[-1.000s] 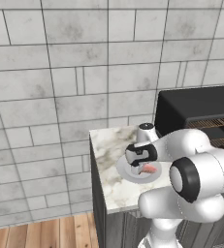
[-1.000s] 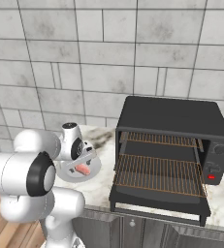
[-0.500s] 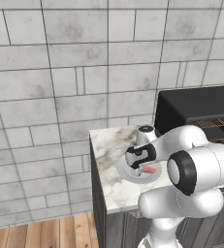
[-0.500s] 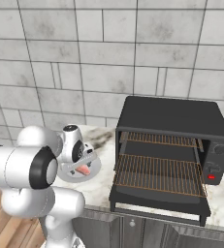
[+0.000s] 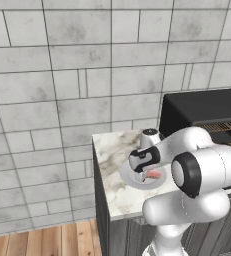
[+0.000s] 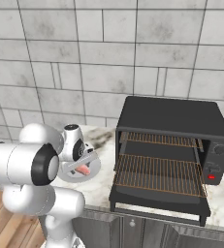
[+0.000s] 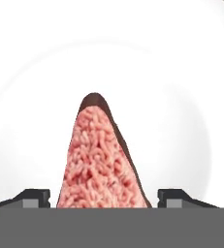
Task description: Open the toaster oven door. Place the baguette on the top rack in the toaster oven and place the steak on the bottom rack.
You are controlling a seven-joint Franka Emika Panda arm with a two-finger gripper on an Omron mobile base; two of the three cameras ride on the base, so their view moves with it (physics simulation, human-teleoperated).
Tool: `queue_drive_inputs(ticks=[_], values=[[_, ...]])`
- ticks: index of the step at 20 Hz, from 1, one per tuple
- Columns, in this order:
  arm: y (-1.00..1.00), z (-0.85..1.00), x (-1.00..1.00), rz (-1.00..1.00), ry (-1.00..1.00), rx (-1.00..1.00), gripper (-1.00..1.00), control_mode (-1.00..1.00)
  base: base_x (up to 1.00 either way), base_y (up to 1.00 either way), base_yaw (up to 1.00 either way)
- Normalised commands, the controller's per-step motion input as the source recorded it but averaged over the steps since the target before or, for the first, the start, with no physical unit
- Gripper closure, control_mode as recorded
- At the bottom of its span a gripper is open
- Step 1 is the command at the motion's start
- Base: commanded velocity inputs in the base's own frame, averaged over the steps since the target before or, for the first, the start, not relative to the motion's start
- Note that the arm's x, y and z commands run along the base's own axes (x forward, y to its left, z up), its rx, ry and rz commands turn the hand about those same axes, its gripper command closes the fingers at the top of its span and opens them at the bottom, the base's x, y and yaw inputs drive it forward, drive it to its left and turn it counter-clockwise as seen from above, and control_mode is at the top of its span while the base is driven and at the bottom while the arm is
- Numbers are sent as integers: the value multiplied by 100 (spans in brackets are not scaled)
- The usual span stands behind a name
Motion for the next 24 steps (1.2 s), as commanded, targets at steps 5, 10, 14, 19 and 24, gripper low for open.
queue_drive_inputs(ticks=[5, 10, 14, 19, 24], values=[[-4, -3, -5, 0, 0, 0, 100, -100, 0, 0, 0], [-9, 20, -12, 2, 0, 2, 100, -100, 0, 0, 0], [-11, 56, -14, 3, 0, 4, 100, -100, 0, 0, 0], [-19, 61, -29, 6, 0, 3, 100, -100, 0, 0, 0], [-27, 50, -34, 9, 0, 0, 100, -100, 0, 0, 0]])
